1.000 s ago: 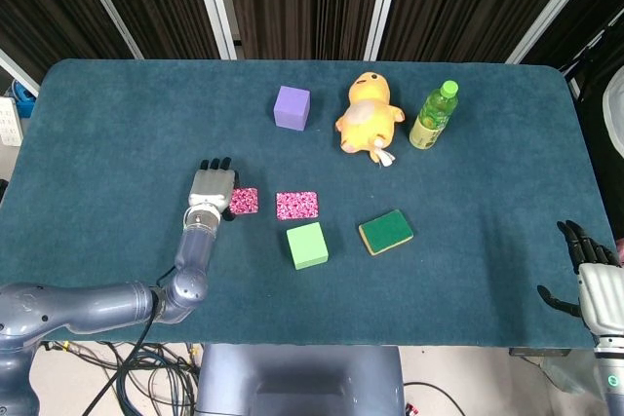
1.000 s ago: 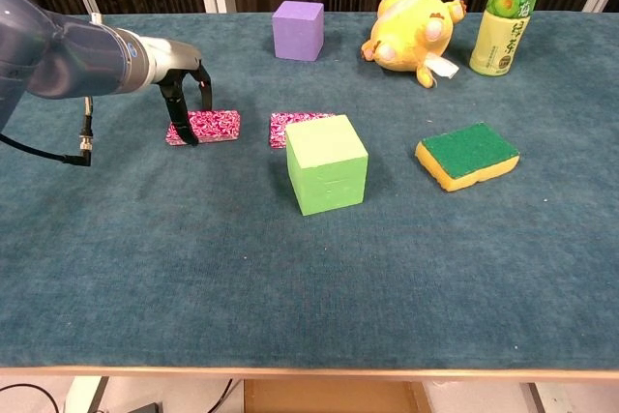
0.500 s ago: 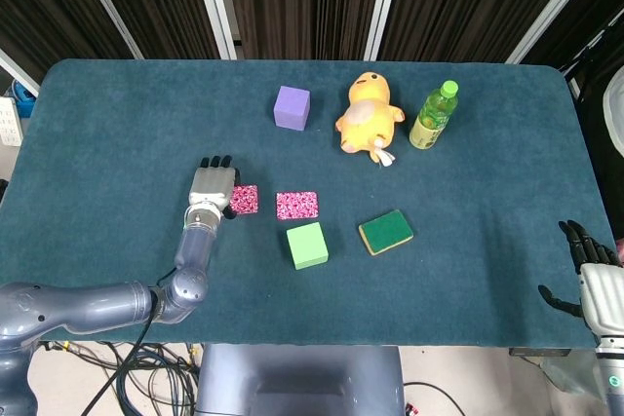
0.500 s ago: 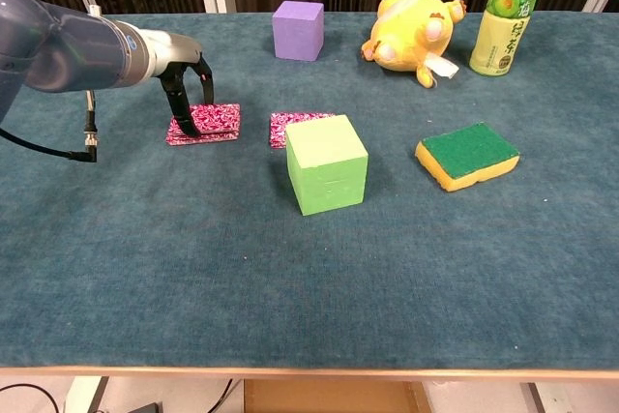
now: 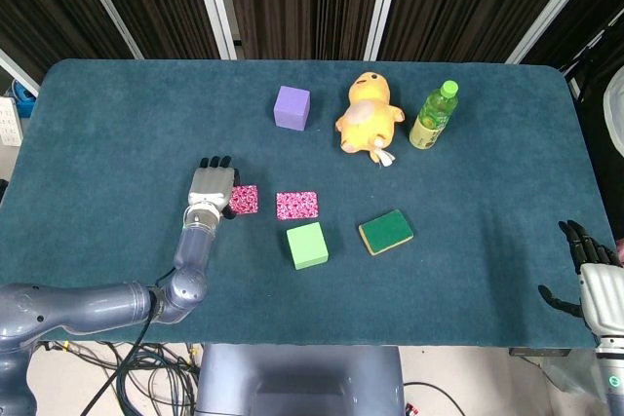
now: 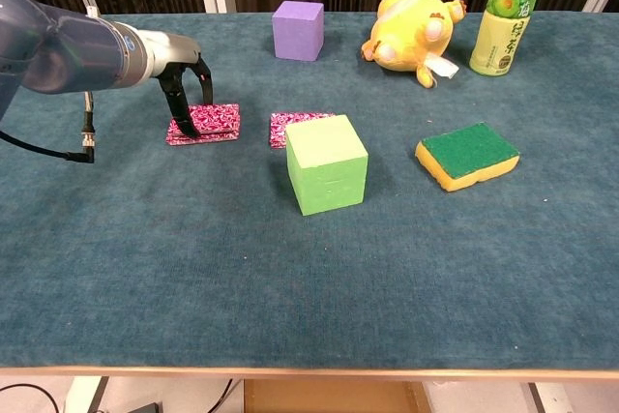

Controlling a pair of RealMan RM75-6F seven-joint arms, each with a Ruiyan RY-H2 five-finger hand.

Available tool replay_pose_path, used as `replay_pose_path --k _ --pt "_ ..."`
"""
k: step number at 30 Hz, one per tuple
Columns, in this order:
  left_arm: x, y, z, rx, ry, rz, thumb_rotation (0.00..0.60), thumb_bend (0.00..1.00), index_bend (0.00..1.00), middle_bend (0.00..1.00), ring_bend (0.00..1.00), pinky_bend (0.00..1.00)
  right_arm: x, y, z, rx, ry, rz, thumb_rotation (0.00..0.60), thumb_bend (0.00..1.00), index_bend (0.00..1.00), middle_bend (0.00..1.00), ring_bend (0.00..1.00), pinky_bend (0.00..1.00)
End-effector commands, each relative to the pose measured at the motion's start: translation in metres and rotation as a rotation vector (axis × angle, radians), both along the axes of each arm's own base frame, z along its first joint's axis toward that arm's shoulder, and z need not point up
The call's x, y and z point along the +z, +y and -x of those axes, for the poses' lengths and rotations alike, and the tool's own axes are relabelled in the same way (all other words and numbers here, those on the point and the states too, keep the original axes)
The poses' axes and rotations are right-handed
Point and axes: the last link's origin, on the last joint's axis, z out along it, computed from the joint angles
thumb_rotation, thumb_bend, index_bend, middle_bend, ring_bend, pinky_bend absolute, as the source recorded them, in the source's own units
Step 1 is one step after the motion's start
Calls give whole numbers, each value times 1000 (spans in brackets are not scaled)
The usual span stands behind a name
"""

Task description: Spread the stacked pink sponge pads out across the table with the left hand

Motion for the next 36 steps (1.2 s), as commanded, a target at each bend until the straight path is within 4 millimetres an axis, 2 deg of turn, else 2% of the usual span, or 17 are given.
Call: replay_pose_path --k 1,11,21,28,36 --pt "1 0 -1 -1 -8 -2 600 238 475 142 0 0 0 0 0 0 0 -1 600 187 5 73 159 217" --pt "12 9 -10 -24 -28 -28 600 237 481 142 0 0 0 0 0 -2 -2 -1 600 188 5 73 159 217" --pt "11 31 -35 -47 -92 -26 600 237 480 141 0 0 -2 -3 3 -16 0 -9 600 187 4 73 159 216" --pt "2 50 -48 -75 -84 -52 600 238 476 139 0 0 0 -4 7 -27 -4 -5 600 187 5 73 159 216" --pt "-16 61 -42 -79 -60 -43 600 237 473 136 0 0 1 -4 8 -31 -6 -4 600 187 4 74 159 217"
